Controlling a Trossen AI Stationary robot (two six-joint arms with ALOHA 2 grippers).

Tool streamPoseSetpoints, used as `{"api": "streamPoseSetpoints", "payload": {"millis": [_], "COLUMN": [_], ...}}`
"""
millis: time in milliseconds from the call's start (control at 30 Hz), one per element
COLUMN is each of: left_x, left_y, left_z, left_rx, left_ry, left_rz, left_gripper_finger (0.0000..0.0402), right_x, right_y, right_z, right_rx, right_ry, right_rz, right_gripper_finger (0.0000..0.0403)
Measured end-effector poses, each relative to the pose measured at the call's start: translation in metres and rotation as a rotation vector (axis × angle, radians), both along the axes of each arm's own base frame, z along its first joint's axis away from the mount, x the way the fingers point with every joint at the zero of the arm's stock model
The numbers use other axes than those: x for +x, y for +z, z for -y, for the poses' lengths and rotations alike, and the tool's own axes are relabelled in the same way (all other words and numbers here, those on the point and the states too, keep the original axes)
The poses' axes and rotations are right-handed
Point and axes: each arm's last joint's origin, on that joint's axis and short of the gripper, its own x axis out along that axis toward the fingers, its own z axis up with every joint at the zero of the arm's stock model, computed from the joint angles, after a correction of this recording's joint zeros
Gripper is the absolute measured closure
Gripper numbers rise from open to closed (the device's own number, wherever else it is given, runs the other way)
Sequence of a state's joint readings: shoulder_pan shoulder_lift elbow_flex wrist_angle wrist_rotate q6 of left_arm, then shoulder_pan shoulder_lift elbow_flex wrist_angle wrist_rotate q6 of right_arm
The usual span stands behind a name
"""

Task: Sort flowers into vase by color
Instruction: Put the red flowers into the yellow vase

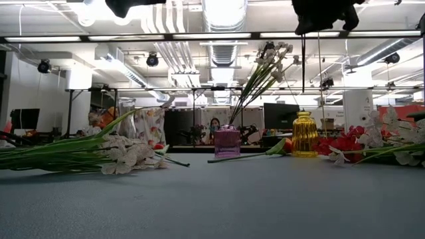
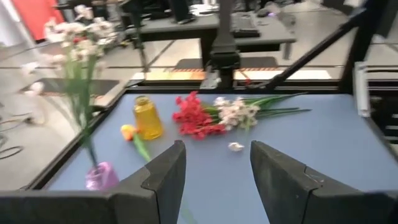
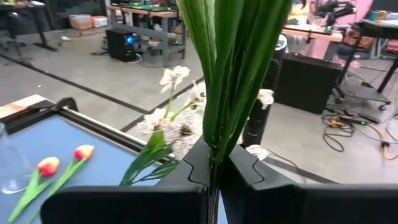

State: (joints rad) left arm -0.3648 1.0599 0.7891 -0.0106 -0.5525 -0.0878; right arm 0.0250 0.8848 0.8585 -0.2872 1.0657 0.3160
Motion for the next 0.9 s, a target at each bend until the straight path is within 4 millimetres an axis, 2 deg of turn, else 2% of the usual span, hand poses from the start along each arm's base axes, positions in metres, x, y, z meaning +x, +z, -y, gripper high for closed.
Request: {"api": "streamPoseSetpoints", "payload": {"millis": [133, 600, 900], "left_x": [-0.001, -0.001, -0.001], "left_y": [-0.001, -0.001, -0.001], "left_z": [-0.002, -0.002, -0.002], "left_rx": [0.019, 0.021, 0.025], "left_ry": [0.05, 0.05, 0.066], "left_rz": [-0.01, -0.014, -0.011], "left_gripper_finger": [0.0238, 0.0238, 0.0238], "right_x": [0.0, -0.002, -0.002], "right_y": [-0.004, -0.026, -0.031], "right_z": [0.0, 0.012, 0.017], "right_rx": [0.011, 0.004, 0.014], "right_ry": [-0.006, -0.128, -0.157], "right_rz": [0.008, 0.013, 0.055], "right_gripper_finger": [0.039, 0.039, 0.039]}}
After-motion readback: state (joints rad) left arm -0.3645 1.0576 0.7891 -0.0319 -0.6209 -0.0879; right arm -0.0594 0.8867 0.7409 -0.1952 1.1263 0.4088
